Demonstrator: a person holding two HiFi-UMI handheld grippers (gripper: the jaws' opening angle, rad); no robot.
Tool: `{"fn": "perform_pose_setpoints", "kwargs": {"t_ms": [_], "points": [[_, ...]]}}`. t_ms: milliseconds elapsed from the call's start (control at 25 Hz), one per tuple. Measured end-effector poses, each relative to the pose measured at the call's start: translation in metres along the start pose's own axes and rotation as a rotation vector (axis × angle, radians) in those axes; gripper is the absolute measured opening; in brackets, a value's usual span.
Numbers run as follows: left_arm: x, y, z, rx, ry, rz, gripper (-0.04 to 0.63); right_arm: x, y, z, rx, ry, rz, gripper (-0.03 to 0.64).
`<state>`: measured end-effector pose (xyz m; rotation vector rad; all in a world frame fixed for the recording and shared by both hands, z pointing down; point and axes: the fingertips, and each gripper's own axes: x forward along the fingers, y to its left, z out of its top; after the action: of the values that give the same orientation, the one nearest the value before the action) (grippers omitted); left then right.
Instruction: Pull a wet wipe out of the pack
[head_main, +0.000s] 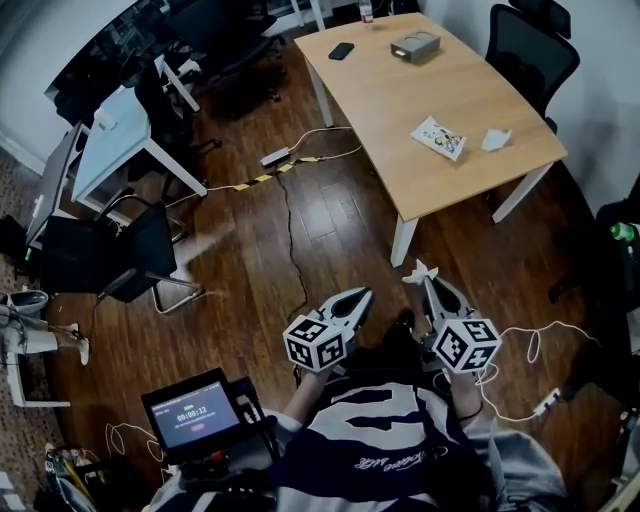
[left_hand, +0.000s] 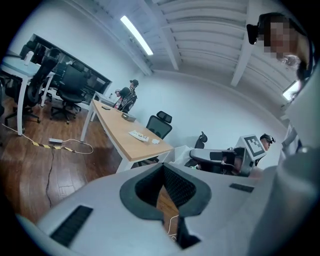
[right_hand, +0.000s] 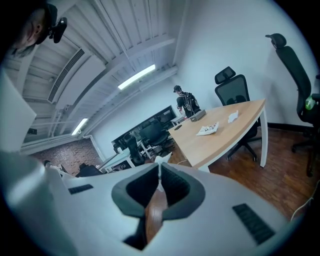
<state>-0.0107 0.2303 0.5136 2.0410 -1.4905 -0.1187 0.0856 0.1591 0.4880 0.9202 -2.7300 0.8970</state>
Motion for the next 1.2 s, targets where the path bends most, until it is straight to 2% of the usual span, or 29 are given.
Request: {"fn": "perform_pose_setpoints", "kwargs": {"t_ms": [600, 800, 1200], "points": [[-0.002, -0.045, -0.022, 0.04, -0.015, -0.103, 0.003, -0.068, 0.011, -0.029, -0.072, -0.03, -0.046, 0.005], [-0.004, -0.05, -0.021, 0.077, -0.012, -0.103, 0.003, -0.08, 0.011, -0.027, -0.073, -0.056, -0.064, 0.005], [-0.008, -0.049, -0.023, 0.079, -0.008, -0.096, 0.003, -0.081, 0.011, -0.032, -0.089, -0.045, -0.068, 0.005]]}}
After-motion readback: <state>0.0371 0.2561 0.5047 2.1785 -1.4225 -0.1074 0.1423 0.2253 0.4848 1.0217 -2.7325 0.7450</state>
